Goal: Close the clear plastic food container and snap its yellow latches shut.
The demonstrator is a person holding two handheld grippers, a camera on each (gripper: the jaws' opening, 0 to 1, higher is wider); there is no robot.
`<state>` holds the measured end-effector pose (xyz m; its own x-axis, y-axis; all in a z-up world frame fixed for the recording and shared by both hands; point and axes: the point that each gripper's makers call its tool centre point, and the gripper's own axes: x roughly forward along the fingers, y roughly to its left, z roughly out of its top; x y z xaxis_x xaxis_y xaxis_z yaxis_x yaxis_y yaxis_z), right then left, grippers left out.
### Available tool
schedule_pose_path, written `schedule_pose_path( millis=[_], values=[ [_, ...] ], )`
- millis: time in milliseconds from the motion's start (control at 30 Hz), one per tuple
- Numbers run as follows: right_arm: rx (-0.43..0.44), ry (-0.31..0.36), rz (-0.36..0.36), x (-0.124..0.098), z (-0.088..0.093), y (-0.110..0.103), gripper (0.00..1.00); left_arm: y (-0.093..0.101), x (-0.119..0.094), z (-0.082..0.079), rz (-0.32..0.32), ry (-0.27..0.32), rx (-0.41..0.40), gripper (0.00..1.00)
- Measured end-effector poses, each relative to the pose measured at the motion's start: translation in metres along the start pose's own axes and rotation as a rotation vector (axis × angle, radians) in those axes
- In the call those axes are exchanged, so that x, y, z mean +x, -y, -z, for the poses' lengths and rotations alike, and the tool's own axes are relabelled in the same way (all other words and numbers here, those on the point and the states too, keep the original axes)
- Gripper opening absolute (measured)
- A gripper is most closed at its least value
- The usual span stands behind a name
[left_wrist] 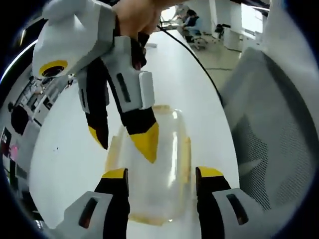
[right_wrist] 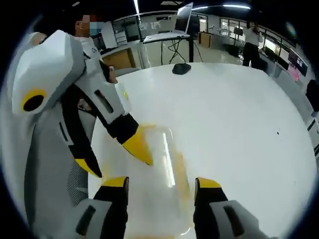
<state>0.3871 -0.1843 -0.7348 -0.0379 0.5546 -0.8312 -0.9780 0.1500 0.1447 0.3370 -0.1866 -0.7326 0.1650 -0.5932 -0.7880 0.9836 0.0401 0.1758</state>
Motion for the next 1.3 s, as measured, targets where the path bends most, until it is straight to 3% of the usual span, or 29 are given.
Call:
schedule_pose_path(
  millis=[167, 300, 600, 867, 1167, 1200, 1233, 1300],
  values=[
    [0.004, -0.044, -0.064, 0.002, 0.001, -0.004, 0.46, -0.004, 0.002, -0.001, -0.024, -0.014, 0.021, 0.5],
    [0.012, -0.084, -0.084, 0.004, 0.002, -0.003, 0.46, -0.003, 0.004, 0.0, -0.042, -0.039, 0.069, 0.51],
    [0.008, -0.125, -0.109, 0.005, 0.003, -0.004, 0.46, -0.005, 0.013, -0.001, -0.088, -0.066, 0.09, 0.57],
    [0.006, -0.147, -0.132, 0.007, 0.003, -0.006, 0.46, -0.006, 0.011, -0.001, -0.073, -0.092, 0.078, 0.55],
    [0.004, -0.179, -0.148, 0.008, 0.003, -0.007, 0.44, -0.008, 0.011, 0.0, -0.101, -0.132, 0.064, 0.49],
    [0.005, -0.171, -0.157, 0.01, 0.0, -0.009, 0.44, -0.02, 0.002, -0.002, -0.175, -0.134, 0.053, 0.49],
    [0.025, -0.188, -0.153, 0.009, 0.002, -0.008, 0.44, -0.013, 0.006, -0.003, -0.139, -0.131, 0.063, 0.49],
    [0.014, -0.194, -0.16, 0.008, 0.003, -0.007, 0.44, -0.012, 0.009, -0.001, -0.13, -0.116, 0.058, 0.49]
  ],
)
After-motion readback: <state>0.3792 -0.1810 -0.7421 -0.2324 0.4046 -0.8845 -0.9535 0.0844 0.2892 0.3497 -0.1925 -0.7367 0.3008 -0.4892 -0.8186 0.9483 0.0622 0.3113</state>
